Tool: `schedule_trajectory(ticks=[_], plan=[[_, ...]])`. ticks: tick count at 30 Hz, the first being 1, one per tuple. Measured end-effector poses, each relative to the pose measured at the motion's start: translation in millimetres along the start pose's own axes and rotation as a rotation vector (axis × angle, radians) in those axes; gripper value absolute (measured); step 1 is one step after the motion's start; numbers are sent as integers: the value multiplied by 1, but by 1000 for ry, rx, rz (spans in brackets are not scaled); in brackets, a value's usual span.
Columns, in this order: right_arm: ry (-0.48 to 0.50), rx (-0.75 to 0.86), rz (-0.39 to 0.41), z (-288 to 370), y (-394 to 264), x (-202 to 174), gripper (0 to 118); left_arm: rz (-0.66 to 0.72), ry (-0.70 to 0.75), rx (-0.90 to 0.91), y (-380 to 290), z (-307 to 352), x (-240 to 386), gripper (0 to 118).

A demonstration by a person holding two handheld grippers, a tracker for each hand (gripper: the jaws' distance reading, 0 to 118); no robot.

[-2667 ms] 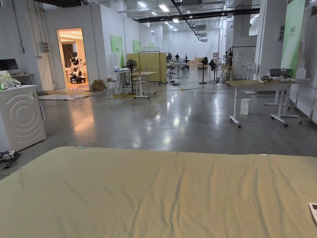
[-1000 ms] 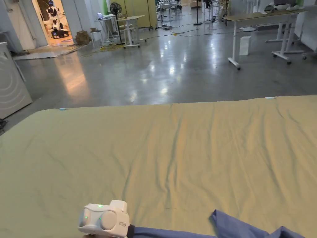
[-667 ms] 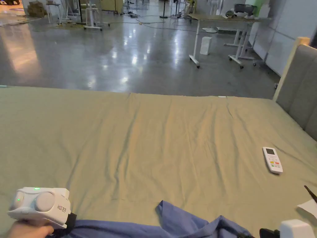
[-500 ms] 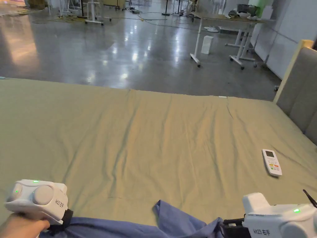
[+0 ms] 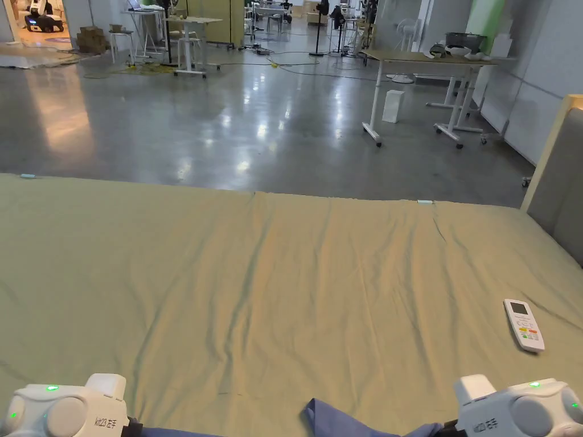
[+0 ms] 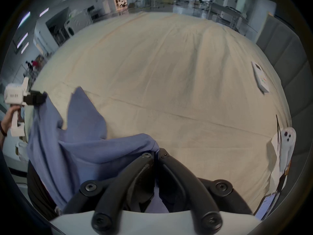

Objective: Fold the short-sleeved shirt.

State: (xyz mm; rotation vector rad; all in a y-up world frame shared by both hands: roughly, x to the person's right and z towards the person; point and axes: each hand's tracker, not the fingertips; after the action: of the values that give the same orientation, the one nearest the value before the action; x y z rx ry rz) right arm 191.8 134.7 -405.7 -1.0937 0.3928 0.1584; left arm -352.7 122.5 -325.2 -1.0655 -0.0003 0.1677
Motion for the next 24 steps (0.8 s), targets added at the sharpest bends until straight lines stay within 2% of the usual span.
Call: schedule_trajectory(ticks=[2, 6, 8, 9, 12, 13, 15, 16, 20, 21, 23, 24], plan=[[43, 98, -55, 45, -11, -8, 3, 39, -32, 42, -7, 26, -8, 4], [146, 251, -218, 119, -19, 8, 3, -29, -82, 181, -19, 110, -14, 4], [130, 319, -266, 161, -19, 12, 3, -12, -132, 287, -19, 160, -14, 4], [102, 369, -319, 191, -19, 10, 3, 0, -150, 335, -19, 188, -15, 4], [61, 487, -322, 255, -19, 10, 3, -28, -152, 492, -16, 261, -29, 4], [17, 526, -333, 269, -16, 17, 3, -35, -150, 541, -13, 288, -31, 4], [-31, 583, -289, 308, -13, 12, 3, -47, -135, 609, -9, 333, -33, 4], [-67, 631, -304, 325, -15, 7, 3, -54, -118, 658, -5, 355, -33, 4], [-75, 755, -232, 390, -2, -14, 3, -28, -124, 759, 9, 422, -31, 4], [-55, 789, -175, 405, 4, -26, 3, -39, -98, 786, 11, 435, -29, 4], [-17, 852, -176, 433, 12, -34, 3, -47, -82, 820, 18, 465, -24, 4], [-33, 887, -160, 449, 16, -40, 3, -49, -85, 830, 22, 478, -28, 4]])
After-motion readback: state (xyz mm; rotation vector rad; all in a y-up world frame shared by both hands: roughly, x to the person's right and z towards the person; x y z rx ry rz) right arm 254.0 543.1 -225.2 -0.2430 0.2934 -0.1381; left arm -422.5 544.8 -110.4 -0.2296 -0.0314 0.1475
